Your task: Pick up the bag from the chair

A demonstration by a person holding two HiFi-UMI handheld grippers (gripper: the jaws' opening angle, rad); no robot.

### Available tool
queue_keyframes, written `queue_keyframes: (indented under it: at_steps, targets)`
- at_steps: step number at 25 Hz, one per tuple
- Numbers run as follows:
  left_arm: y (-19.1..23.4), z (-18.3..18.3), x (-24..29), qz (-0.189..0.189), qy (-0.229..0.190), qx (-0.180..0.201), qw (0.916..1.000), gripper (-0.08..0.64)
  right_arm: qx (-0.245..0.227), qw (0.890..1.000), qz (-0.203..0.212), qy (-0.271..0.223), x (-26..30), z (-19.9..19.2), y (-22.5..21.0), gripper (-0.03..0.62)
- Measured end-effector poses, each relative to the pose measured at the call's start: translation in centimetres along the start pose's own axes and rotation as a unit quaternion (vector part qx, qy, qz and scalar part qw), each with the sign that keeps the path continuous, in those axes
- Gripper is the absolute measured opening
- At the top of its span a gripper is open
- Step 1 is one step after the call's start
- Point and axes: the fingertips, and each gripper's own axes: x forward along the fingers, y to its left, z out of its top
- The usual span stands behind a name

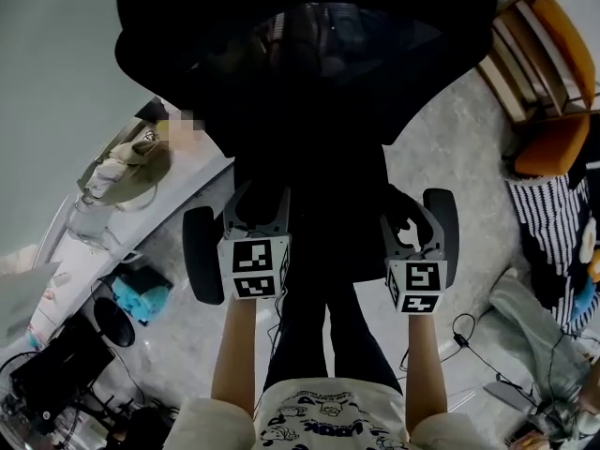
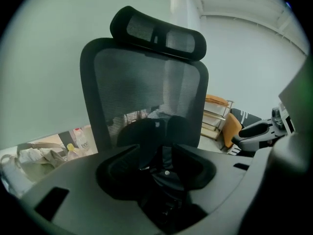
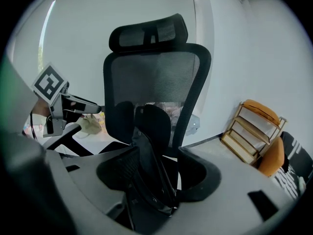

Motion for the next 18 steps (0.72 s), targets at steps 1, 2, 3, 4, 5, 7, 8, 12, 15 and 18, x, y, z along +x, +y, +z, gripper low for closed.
queue_keyframes:
  at_steps: [1, 2, 3, 4, 5, 7, 8, 12, 15, 18]
  targets:
    - [-0.2, -0.5, 0.8, -0.008, 0.003, -0.003, 1.0000, 0.216, 0.000, 1.000, 0.002, 0.004, 0.5, -0.4, -0.1, 0.258]
    - [-0.4, -1.0, 1.6, -0.017, 0.007, -0.006, 0.9998, 0.222, -0.001, 1.000, 0.003, 0.008, 0.9, -0.8, -0.1, 0.258]
    - [-0.7, -1.5, 2.4, -0.025, 0.012, -0.006, 0.9996, 0.231, -0.001, 1.000, 0.005, 0.012, 1.3, -1.3, -0.2, 0.256]
    - [-0.9, -2.1, 3.3, -0.032, 0.017, -0.005, 0.9993, 0.239, -0.002, 1.000, 0.006, 0.017, 1.6, -1.7, -0.3, 0.253]
    - [-1.1, -2.6, 4.1, -0.039, 0.023, 0.000, 0.9990, 0.244, -0.003, 1.000, 0.006, 0.021, 1.9, -2.2, -0.4, 0.253]
    - [-1.4, -3.5, 5.8, -0.051, 0.032, 0.010, 0.9982, 0.250, -0.006, 0.999, 0.006, 0.031, 2.6, -3.1, -0.5, 0.253]
    - [-1.4, -3.8, 6.6, -0.057, 0.035, 0.014, 0.9976, 0.252, -0.009, 0.999, 0.005, 0.037, 2.9, -3.5, -0.6, 0.252]
    - [-1.6, -5.0, 9.6, -0.087, 0.040, 0.021, 0.9952, 0.255, -0.023, 0.998, 0.001, 0.062, 4.2, -5.0, -0.5, 0.244]
    - [-1.8, -6.0, 11.7, -0.106, 0.048, 0.023, 0.9930, 0.256, -0.031, 0.997, -0.002, 0.073, 5.1, -5.4, -0.3, 0.230]
    - [-2.0, -6.8, 13.7, -0.124, 0.058, 0.031, 0.9901, 0.256, -0.034, 0.995, -0.022, 0.088, 5.9, -5.9, -0.6, 0.232]
